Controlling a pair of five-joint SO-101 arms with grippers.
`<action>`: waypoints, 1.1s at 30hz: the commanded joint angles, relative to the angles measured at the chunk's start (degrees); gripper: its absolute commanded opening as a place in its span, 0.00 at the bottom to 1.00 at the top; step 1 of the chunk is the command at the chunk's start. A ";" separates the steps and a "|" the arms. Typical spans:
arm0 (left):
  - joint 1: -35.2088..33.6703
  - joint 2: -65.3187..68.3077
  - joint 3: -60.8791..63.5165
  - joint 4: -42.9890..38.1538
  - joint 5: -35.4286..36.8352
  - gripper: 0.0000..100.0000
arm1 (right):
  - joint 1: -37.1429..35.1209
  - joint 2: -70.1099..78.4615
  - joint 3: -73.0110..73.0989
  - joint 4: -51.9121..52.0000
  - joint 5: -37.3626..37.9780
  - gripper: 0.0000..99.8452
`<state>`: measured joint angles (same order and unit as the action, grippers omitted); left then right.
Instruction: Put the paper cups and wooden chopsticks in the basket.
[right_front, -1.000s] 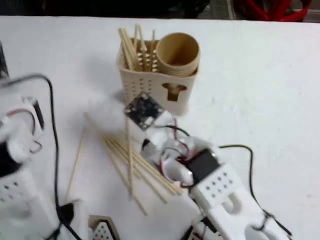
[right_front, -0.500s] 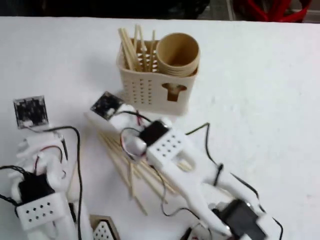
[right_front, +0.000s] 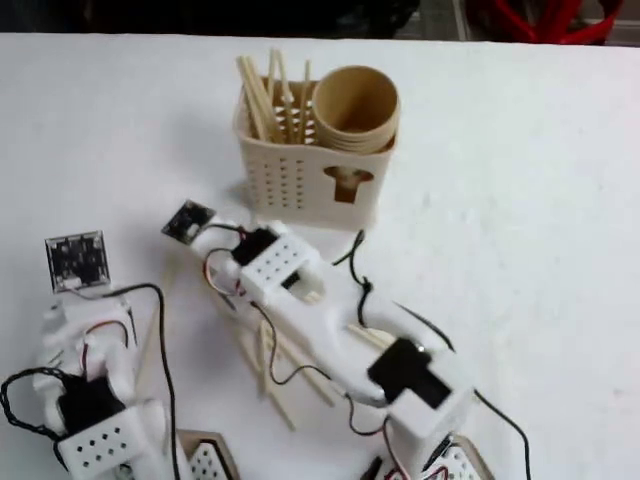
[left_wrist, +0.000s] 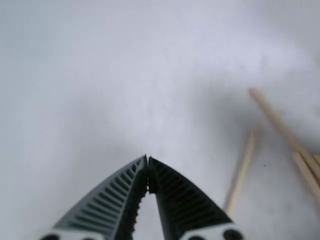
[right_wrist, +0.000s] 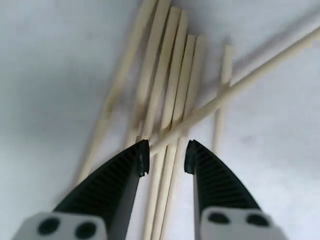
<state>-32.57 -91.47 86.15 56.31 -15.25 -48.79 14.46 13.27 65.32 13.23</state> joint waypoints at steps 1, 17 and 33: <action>-0.48 -3.91 -0.44 2.64 -0.53 0.02 | -0.22 1.71 -3.25 0.04 0.62 0.13; -0.22 -9.54 1.14 5.36 -0.53 0.02 | 2.59 6.55 -3.08 2.59 12.92 0.02; -0.13 -9.71 2.02 4.92 -0.62 0.02 | 3.38 -10.15 -2.73 10.24 12.48 0.02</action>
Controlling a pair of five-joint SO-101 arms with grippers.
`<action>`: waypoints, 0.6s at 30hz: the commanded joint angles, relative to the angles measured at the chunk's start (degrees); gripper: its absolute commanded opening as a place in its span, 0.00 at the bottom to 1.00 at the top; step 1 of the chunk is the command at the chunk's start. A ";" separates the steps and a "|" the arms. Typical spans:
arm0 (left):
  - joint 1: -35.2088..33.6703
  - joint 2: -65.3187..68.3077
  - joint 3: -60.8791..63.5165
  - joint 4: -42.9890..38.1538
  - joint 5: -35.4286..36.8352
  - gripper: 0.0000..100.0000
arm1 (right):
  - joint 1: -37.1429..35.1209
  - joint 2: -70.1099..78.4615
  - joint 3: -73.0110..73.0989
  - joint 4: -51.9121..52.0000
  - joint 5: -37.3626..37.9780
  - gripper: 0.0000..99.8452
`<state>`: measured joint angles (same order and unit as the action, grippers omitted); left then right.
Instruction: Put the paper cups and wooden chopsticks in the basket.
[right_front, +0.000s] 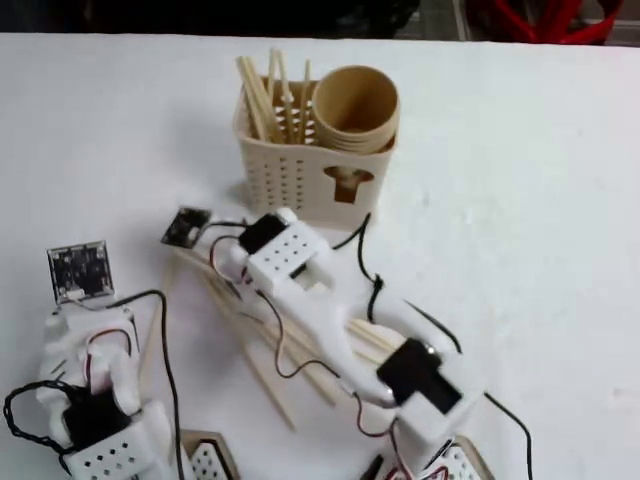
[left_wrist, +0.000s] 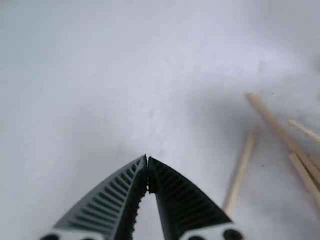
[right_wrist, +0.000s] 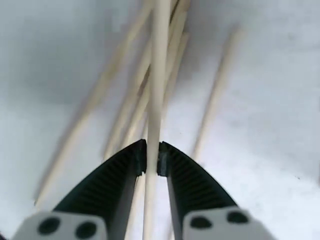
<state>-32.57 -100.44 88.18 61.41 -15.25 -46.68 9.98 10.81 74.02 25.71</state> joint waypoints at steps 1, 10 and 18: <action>-0.13 -0.75 0.00 -0.18 -0.62 0.02 | 1.63 -7.08 -0.26 1.89 -0.26 0.02; -0.13 -0.75 0.09 -0.18 -0.70 0.02 | 6.02 -22.29 -0.79 2.24 -4.04 0.02; -0.13 -0.75 0.09 -0.18 -0.70 0.02 | 6.29 -35.21 -1.14 -6.64 -4.04 0.02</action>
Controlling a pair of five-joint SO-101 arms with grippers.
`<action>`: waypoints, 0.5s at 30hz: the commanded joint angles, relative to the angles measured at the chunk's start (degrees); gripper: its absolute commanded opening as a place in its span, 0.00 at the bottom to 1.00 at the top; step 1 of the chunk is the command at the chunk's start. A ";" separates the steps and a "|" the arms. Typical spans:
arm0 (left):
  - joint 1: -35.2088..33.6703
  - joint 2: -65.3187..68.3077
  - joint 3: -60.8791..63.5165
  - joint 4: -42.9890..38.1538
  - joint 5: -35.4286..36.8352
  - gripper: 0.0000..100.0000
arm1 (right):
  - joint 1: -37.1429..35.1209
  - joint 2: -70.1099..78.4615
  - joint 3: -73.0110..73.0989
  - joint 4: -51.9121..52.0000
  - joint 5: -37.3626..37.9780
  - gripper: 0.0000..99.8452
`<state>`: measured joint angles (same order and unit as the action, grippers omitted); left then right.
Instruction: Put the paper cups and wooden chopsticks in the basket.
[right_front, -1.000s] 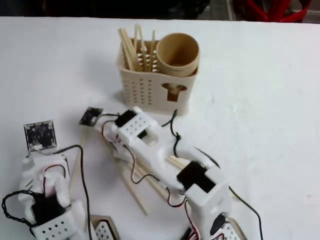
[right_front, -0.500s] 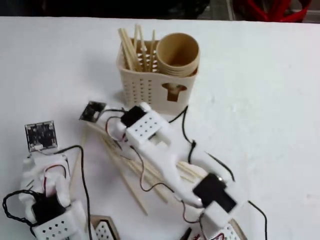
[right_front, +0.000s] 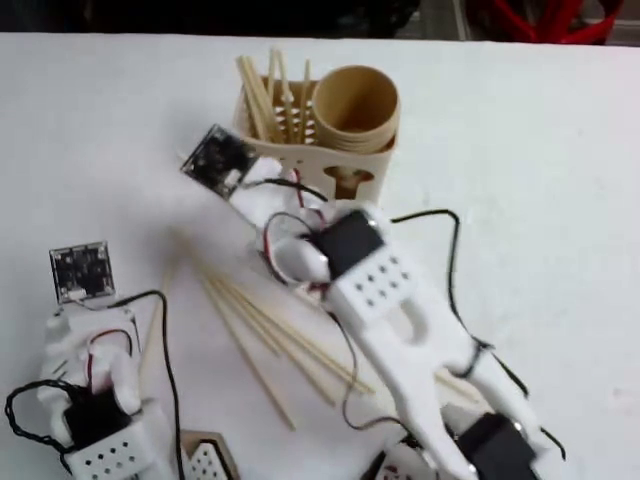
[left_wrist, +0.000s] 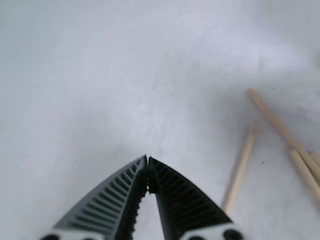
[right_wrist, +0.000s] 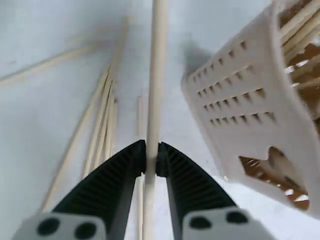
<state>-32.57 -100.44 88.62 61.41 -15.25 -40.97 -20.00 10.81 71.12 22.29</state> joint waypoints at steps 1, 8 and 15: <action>-0.13 -0.75 -0.35 -0.18 -0.70 0.02 | 0.57 -6.20 -1.14 -5.32 -0.62 0.02; -0.13 -0.75 -0.35 -0.18 -0.70 0.02 | 0.66 -10.95 -1.14 -16.48 -0.62 0.02; -0.13 -0.75 -0.35 -0.18 -0.70 0.02 | 0.66 -13.67 -1.14 -29.05 -0.53 0.02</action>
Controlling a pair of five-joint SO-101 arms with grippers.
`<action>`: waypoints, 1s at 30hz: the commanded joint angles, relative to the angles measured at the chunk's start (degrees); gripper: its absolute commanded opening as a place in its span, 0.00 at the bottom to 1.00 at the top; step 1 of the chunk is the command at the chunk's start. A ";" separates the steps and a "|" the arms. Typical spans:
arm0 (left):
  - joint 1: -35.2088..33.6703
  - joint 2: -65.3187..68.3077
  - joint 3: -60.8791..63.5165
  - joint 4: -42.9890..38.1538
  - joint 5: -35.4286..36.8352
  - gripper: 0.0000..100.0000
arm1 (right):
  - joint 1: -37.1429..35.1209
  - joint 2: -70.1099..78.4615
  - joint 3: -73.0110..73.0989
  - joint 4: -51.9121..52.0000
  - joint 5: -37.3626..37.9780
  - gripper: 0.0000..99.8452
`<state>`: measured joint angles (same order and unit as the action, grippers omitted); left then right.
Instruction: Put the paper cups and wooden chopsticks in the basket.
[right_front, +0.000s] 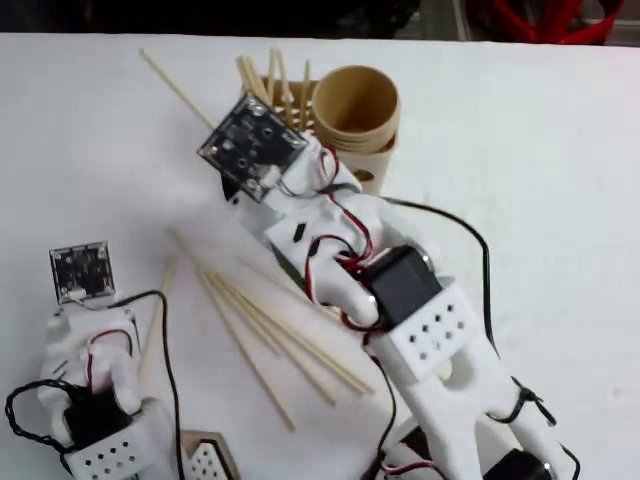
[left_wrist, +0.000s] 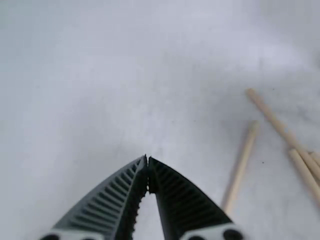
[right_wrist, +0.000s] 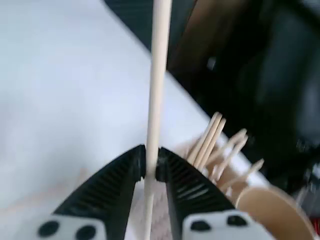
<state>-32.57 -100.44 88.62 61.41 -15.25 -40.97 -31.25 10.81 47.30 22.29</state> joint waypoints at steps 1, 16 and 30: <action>-0.13 -0.75 -0.35 -0.18 -0.70 0.02 | 0.66 -2.51 -1.14 -7.08 -0.53 0.02; -0.13 -0.75 -0.26 -0.18 -0.70 0.02 | 5.23 0.75 -6.95 -24.84 -0.53 0.02; -0.13 -0.75 -0.18 -0.62 -0.70 0.02 | 8.57 19.56 -6.95 -28.35 -2.55 0.02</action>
<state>-32.57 -100.44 88.62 61.41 -15.25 -34.46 -13.14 6.33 20.22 22.11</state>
